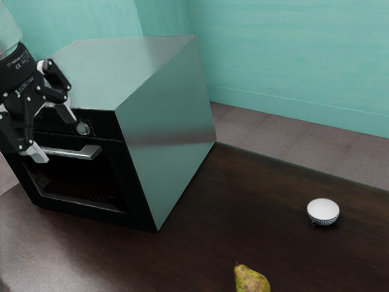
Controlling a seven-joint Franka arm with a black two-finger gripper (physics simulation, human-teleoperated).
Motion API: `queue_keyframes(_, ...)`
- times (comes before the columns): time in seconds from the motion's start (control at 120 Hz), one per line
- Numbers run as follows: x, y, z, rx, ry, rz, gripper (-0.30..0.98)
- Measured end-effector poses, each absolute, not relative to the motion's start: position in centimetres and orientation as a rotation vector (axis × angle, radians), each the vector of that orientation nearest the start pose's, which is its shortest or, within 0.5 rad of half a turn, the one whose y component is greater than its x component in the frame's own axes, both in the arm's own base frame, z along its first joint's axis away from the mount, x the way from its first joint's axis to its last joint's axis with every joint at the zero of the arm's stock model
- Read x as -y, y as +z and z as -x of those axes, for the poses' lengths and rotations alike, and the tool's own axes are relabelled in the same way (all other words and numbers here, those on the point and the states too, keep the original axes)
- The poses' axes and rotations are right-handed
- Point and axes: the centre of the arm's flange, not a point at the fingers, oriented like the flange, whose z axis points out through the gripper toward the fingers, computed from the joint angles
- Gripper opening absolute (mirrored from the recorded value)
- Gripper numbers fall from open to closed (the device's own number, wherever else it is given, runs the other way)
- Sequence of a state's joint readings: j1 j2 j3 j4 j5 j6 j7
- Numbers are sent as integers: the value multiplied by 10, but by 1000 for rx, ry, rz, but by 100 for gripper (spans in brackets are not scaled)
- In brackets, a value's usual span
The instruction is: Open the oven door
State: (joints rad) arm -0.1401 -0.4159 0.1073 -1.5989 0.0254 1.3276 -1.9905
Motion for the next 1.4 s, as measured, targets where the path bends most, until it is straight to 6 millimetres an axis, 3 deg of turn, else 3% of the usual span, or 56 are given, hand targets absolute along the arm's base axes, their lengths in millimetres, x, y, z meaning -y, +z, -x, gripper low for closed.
queue_keyframes(0.1, -10, 791, -354, -2520, 97, -1595, 68)
queue_keyframes(0.2, -25, 759, -355, -2609, 64, -1498, 68)
queue_keyframes(0.233, -41, 745, -355, -2648, 70, -1428, 68)
queue_keyframes(0.275, -56, 733, -358, -2689, 104, -1344, 68)
queue_keyframes(0.4, -66, 720, -375, -2708, 221, -1229, 69)
queue_keyframes(0.483, -86, 703, -384, -2694, 272, -1173, 69)
queue_keyframes(0.633, -115, 705, -388, -2649, 401, -1120, 69)
queue_keyframes(0.75, -134, 699, -396, -2630, 441, -1141, 69)
queue_keyframes(0.817, -148, 700, -390, -2621, 475, -1142, 69)
queue_keyframes(0.908, -154, 696, -373, -2600, 511, -1156, 69)
queue_keyframes(1.083, -160, 692, -372, -2552, 544, -1238, 69)
queue_keyframes(1.4, -170, 647, -376, -2545, 485, -1375, 69)
